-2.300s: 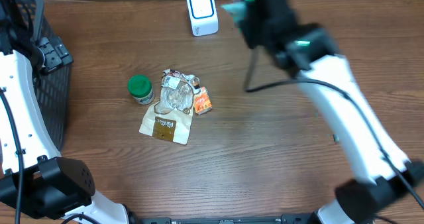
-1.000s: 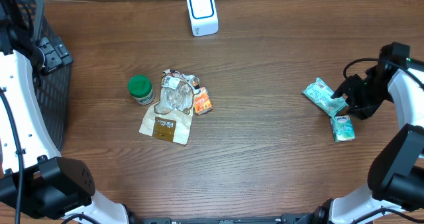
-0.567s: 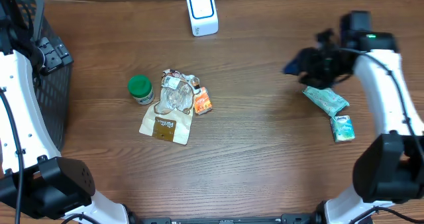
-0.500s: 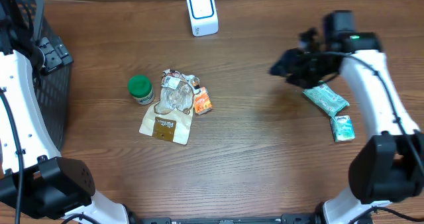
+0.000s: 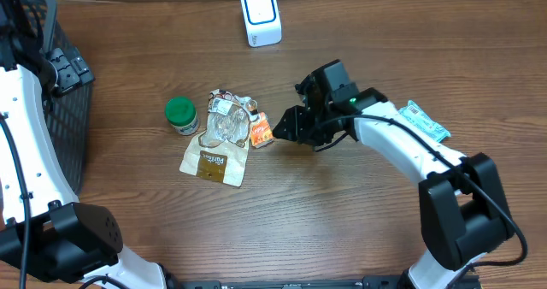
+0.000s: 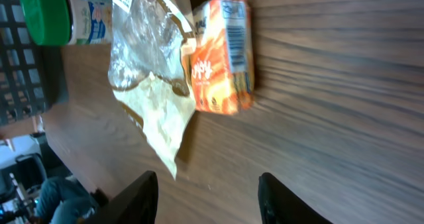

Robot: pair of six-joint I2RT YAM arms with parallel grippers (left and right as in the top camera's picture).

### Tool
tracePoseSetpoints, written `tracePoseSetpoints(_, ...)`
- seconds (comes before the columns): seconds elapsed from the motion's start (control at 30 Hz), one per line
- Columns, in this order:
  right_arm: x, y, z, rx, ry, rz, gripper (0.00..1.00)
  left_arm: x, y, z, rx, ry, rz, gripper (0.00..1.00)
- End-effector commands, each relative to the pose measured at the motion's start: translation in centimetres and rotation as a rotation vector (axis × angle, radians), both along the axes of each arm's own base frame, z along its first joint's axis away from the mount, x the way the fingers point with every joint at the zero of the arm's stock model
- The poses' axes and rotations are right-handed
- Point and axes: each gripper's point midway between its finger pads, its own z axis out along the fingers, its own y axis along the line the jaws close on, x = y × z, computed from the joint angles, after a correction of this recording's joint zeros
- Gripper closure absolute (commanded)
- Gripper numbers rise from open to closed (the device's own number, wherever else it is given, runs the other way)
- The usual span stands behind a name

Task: Scan the item barcode
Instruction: 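Move the right gripper to the orange box and grasp it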

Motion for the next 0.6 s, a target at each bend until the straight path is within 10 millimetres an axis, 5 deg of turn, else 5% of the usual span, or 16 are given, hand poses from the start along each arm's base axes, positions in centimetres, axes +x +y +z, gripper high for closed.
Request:
tracePoseSetpoints(0.0,-0.4,0.7,-2.1,-0.018,0.05,-0.054,0.52,0.1,0.0,-0.5,0.001,0.016,-0.014,0.0)
tracePoseSetpoints(0.4,1.4,1.8,-7.0,-0.02,0.081,-0.123,0.55,0.1,0.0,-0.5,0.001,0.016,-0.014,0.0)
tracePoseSetpoints(0.57,1.8,2.7,-6.8,0.034,0.064,-0.101,0.56,0.1,0.0,-0.5,0.001,0.016,-0.014,0.01)
